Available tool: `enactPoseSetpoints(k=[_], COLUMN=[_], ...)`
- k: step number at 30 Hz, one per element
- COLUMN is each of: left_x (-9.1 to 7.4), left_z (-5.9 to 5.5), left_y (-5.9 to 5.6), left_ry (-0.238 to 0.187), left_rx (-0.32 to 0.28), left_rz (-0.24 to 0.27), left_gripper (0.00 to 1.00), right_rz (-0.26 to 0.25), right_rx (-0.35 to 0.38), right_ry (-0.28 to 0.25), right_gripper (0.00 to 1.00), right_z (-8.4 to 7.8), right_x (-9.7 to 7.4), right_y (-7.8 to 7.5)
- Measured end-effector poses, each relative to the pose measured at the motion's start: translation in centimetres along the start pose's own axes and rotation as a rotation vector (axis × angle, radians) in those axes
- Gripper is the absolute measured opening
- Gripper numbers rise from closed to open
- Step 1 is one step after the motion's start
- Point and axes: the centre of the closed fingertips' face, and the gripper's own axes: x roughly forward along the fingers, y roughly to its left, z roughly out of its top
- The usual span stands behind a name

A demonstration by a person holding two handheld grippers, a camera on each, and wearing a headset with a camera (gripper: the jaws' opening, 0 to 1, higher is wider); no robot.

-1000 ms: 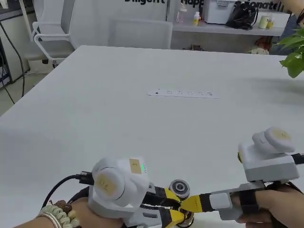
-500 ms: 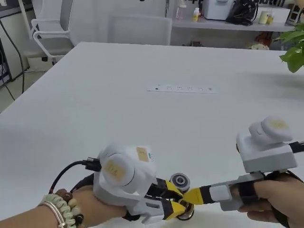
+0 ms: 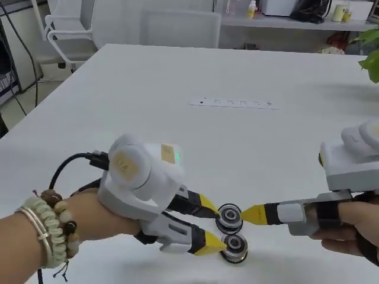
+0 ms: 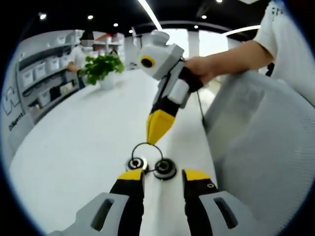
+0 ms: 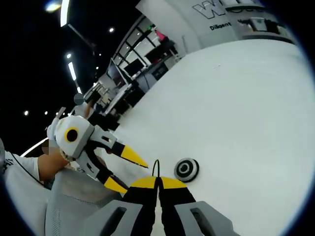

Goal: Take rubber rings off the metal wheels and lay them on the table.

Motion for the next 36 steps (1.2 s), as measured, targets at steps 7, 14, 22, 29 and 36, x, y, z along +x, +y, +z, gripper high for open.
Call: enactPoseSetpoints(k=[7, 14, 22, 29, 36], left_x=[-4.3, -8.9, -12.0, -13.9, -15.0], left_z=[0.3, -0.4, -1.7, -3.8, -5.0], left_y=[0.4, 1.7, 1.6, 1.2, 0.7], left_ry=[-0.032, -0.074, -0.125, -0.107, -0.121], left_rx=[-0.021, -0.107, -0.198, -0.253, -0.312], left_rz=[0.082, 0.246, 0.382, 0.461, 0.51], left_gripper=[0.47, 0.57, 0.66, 0.67, 0.67], right_rz=[0.016, 0.042, 0.072, 0.103, 0.122], right_rx=[-0.007, -0.024, -0.039, -0.065, -0.095], right_ry=[-0.06, -0.091, -0.113, -0.117, -0.086], right_gripper=[0.0, 0.0, 0.0, 0.0, 0.0], right_z=[1.4, 2.1, 3.0, 3.7, 3.9], right_x=[-0.5, -0.4, -0.1, 0.4, 1.2], right_y=[1.0, 2.1, 3.3, 4.7, 5.5])
